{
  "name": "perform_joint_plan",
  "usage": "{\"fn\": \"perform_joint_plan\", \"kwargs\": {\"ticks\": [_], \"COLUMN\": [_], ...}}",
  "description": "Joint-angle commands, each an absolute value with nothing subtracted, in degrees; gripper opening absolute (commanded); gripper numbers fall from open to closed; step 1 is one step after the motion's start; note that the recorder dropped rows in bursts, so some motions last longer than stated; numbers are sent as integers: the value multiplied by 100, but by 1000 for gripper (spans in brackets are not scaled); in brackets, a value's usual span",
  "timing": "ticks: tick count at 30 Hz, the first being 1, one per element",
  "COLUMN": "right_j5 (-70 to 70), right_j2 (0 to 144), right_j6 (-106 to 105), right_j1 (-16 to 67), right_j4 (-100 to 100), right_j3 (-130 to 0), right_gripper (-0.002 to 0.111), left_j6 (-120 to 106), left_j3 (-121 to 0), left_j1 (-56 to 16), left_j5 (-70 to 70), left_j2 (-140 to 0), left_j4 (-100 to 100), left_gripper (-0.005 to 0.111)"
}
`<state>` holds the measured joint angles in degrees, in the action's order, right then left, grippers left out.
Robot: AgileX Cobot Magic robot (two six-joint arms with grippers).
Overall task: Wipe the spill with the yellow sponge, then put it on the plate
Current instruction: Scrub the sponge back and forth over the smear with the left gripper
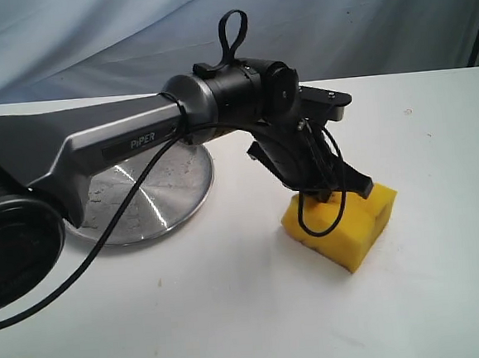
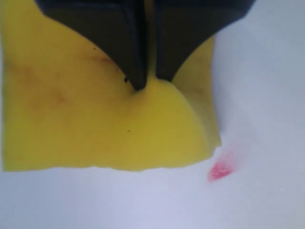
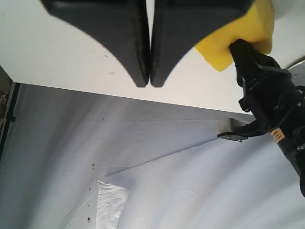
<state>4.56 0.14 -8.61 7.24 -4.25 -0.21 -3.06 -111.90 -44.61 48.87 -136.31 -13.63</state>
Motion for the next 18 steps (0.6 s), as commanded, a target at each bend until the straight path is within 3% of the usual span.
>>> {"fn": "perform_joint_plan", "kwargs": {"ticks": [1,13,18], "right_j5": [438,438,438], "right_j2": [0,0,0], "right_j6": [-860,-860,-860], "right_j1": [677,677,677], "right_j4": [-386,-386,-386], "right_j3": [0,0,0], "right_gripper": [0,0,0], "left_j6": [-496,-32,0], "left_j3": [-11163,-13040,-13044], "left_j1": [-4516,-4423,-4077], "left_j5": [4640,5377,5710], "left_j2": [-13672,-14742,-14742], "left_j4": [-1748,-1461,-937], "left_gripper": [0,0,0]}}
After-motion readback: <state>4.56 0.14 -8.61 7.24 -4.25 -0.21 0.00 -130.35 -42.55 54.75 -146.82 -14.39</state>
